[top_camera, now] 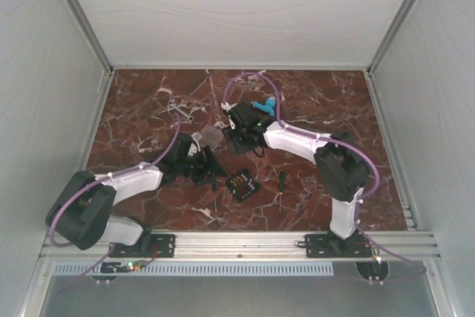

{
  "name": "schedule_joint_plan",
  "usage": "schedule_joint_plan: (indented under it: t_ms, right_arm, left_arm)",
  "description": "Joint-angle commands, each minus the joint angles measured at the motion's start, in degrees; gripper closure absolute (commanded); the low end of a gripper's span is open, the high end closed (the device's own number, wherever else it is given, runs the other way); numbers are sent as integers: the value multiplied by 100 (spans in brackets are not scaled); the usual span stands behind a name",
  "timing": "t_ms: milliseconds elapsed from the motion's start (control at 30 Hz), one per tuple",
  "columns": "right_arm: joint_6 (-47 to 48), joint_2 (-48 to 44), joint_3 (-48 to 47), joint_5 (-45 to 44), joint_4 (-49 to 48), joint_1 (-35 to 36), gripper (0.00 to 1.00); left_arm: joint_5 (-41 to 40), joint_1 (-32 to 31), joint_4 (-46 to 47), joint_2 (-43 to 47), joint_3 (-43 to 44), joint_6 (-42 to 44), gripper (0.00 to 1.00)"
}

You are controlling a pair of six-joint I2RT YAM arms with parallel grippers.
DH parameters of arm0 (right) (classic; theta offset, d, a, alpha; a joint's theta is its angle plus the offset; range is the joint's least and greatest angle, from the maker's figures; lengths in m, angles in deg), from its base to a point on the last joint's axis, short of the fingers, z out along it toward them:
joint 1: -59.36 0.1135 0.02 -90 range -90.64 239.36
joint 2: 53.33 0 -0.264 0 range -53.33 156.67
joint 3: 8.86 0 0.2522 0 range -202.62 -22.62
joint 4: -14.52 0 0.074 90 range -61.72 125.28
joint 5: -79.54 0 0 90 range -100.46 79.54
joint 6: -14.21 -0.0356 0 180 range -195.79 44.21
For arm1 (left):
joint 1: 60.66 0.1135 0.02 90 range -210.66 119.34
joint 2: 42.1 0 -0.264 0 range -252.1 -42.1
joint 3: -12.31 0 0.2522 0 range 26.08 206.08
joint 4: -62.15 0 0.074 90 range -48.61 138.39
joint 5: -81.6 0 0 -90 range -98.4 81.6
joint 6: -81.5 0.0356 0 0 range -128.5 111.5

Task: Snap on the fuse box
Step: Install the fuse at the fuse box base, then pick up the fuse from the center of the board.

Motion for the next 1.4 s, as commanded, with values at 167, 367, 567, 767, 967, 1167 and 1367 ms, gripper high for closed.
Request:
schedule_joint_plan:
  t_ms: [167,367,567,767,967,1167,1367]
  right_arm:
    - [29,944,-898,-530,-780,-26,52]
    - [35,1581,-1353,-906,-650,-26,55]
    - [71,1753,-1293,-1050,-561,-43,57]
    - [49,1657,-945,-1014,-419,-98,58]
    - [102,1099,-288,-984,-373,-158,58]
    - [-143,760,-16,-531,-385,-438,57]
    - [-210,699,-124,66,-736,-483,56]
  left_arm:
    - [17,386,1,331,-185,67,31]
    - [-23,417,-72,391,-196,90,16]
    - [-129,417,-156,484,-208,91,5]
    - [-143,414,-184,501,-206,89,0]
    - [-182,417,-198,537,-224,92,0]
    - [-191,423,-193,518,-232,73,0]
    - [-241,425,-206,559,-258,51,0]
